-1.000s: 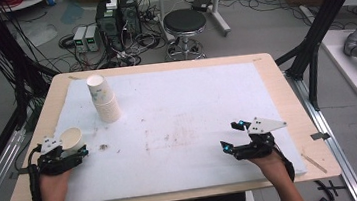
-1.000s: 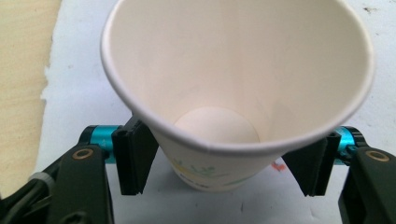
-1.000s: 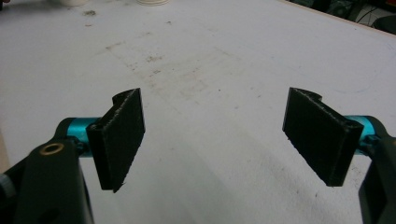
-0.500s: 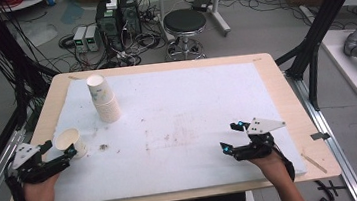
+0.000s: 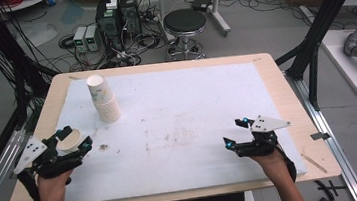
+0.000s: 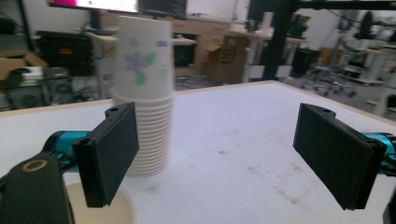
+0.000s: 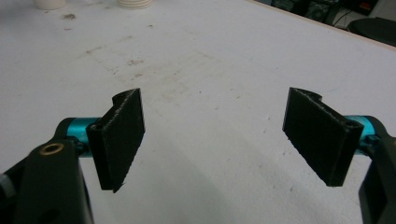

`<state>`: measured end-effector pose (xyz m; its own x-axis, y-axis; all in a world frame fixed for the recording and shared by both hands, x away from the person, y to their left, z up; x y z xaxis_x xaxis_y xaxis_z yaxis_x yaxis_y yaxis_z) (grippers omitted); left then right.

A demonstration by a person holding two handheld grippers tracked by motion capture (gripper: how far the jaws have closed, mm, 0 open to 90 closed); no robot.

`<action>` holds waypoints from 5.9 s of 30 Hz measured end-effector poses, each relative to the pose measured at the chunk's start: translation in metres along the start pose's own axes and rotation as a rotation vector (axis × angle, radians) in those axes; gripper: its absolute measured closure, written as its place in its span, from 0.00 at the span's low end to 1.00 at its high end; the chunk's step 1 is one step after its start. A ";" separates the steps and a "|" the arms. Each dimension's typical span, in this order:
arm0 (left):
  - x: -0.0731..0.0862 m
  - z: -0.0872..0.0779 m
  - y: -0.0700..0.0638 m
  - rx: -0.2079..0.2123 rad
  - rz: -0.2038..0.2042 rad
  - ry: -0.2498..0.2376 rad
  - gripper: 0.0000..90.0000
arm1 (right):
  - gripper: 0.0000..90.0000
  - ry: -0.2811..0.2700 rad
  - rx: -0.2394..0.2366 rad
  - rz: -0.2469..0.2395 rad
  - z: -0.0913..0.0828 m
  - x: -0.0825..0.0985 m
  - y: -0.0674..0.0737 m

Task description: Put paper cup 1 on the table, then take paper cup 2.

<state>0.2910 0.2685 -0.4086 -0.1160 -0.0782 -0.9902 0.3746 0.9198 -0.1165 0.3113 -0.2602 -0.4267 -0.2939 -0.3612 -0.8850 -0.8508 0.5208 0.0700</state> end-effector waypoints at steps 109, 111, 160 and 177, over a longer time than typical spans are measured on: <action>-0.067 0.157 0.032 -0.156 0.051 0.291 0.35 | 0.24 -0.050 0.072 0.070 -0.025 0.016 -0.015; -0.067 0.157 0.032 -0.157 0.051 0.289 0.35 | 0.24 -0.049 0.072 0.070 -0.024 0.016 -0.015; -0.138 0.081 -0.023 -0.030 0.102 -0.033 0.39 | 0.24 -0.046 0.057 0.054 -0.021 0.011 -0.008; -0.069 0.078 -0.083 0.212 0.105 0.057 0.39 | 0.24 -0.039 0.008 0.045 -0.014 0.010 -0.004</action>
<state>0.3396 0.1679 -0.3367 -0.1157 0.0411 -0.9924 0.5710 0.8203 -0.0326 0.3056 -0.2765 -0.4291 -0.3150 -0.3070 -0.8981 -0.8333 0.5423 0.1069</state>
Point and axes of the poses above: each handheld gripper's, and its own axes: z roughly forward along the jaws, x roughly out of its underside, y roughly to its left, the point moved 3 cm from there along z, roughly forward along the jaws, and after that the axes turned 13 degrees about -x, right-handed, at the moved point
